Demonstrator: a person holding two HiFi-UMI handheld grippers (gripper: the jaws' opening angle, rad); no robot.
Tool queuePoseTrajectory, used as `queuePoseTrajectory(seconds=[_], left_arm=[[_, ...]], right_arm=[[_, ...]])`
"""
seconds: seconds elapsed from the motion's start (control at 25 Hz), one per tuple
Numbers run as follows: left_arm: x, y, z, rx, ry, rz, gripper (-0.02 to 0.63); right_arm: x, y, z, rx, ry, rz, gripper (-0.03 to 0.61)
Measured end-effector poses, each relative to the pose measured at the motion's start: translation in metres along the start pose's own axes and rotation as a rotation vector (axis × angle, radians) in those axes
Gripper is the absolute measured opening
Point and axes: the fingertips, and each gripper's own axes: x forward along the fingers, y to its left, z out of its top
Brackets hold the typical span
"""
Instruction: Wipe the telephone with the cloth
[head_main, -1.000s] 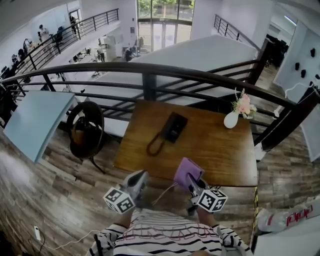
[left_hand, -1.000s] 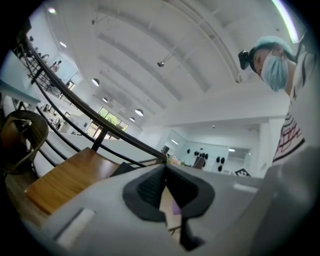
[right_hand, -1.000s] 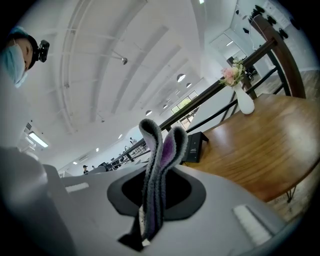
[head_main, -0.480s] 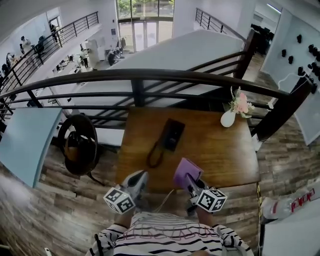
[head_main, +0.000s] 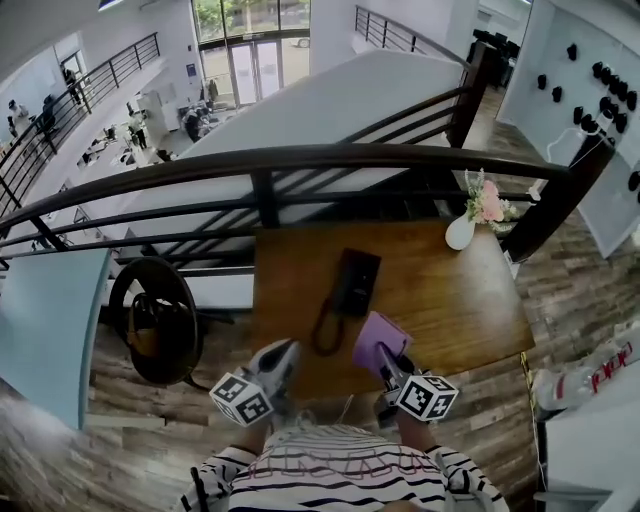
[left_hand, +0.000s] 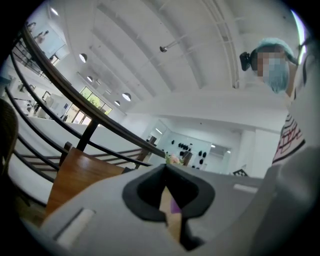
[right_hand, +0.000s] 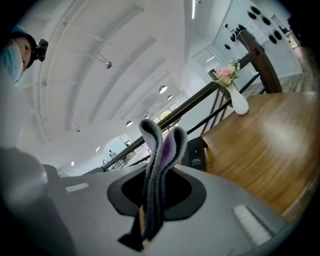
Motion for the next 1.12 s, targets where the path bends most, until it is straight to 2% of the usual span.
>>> queuePoseTrajectory(seconds=[0.32, 0.56, 1.12], left_arm=[[-0.004, 0.058, 0.028, -0.004, 0.041, -0.073, -0.003], [0.009, 0.071, 0.024, -0.047, 0.069, -0.098, -0.003], [0.041, 0.1, 0.026, -0.081, -0.015, 0.004, -0.002]], right_arm=[[0.048, 0.024, -0.005, -0.014, -0.067, -0.066, 0.043], [0.068, 0.02, 0.005, -0.013, -0.071, -0.087, 0.043], [0.139, -0.024, 0.04, -0.069, 0.028, -0.056, 0.043]])
